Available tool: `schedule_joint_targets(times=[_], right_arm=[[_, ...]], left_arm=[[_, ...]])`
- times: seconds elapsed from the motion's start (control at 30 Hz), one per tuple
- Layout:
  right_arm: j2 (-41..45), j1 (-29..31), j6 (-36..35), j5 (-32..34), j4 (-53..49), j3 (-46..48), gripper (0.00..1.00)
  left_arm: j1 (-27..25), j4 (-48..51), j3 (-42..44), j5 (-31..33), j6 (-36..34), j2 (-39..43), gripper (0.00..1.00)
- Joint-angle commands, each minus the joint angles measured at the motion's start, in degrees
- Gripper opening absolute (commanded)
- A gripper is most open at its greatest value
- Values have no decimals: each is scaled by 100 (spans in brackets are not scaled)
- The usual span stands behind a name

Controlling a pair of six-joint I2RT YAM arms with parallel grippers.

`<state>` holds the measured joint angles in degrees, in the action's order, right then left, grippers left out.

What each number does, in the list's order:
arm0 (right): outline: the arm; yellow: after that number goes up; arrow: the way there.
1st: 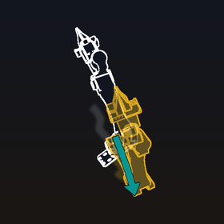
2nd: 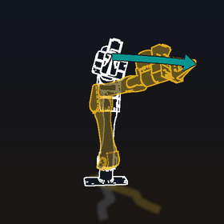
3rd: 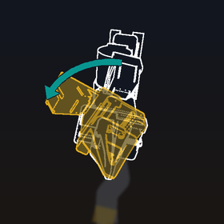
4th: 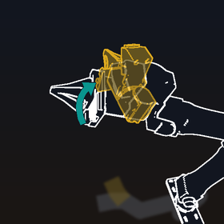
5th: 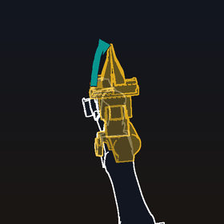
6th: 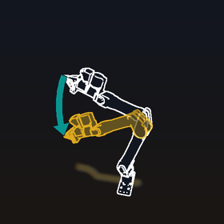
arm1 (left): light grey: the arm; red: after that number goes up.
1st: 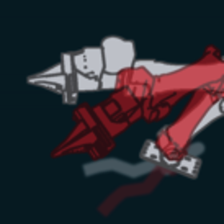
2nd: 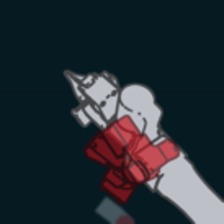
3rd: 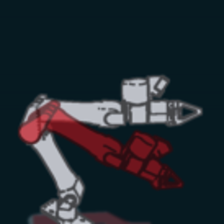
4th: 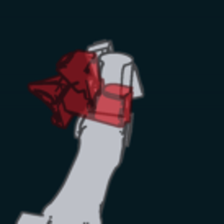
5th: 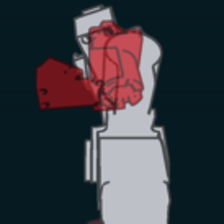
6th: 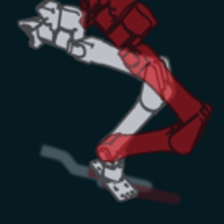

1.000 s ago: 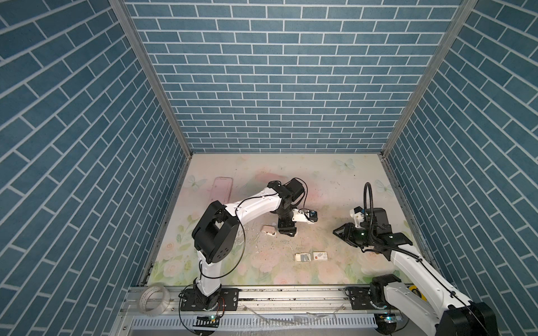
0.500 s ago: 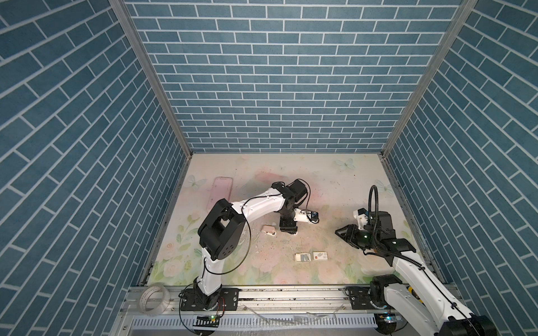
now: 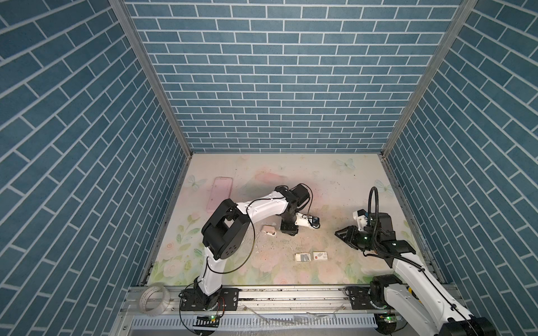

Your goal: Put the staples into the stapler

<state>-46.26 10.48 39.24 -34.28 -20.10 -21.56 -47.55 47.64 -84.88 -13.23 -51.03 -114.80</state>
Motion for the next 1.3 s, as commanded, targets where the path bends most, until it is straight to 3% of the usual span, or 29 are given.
schedule_joint_targets(times=[0.0,0.17,0.4,0.57,0.83,1.0,1.27], right_arm=[[49,-22,110,-109,29,48,30],[-95,-29,83,-188,120,88,29],[-372,-35,-30,-288,213,7,29],[-500,-43,-45,-395,283,-10,28],[-1418,-35,-438,-1411,305,-274,29],[-1932,-15,-25,-2084,1155,-437,31],[-2394,91,333,-2463,1658,-763,37]], left_arm=[[-17,47,-31,48,-61,-112,46],[-17,-146,95,111,-43,-26,36],[-22,-62,7,48,-17,63,34],[-18,-9,-20,-8,-22,56,26],[-19,222,-160,-174,208,154,7],[-50,306,-320,-385,449,390,7],[-260,300,-588,-579,829,615,7]])
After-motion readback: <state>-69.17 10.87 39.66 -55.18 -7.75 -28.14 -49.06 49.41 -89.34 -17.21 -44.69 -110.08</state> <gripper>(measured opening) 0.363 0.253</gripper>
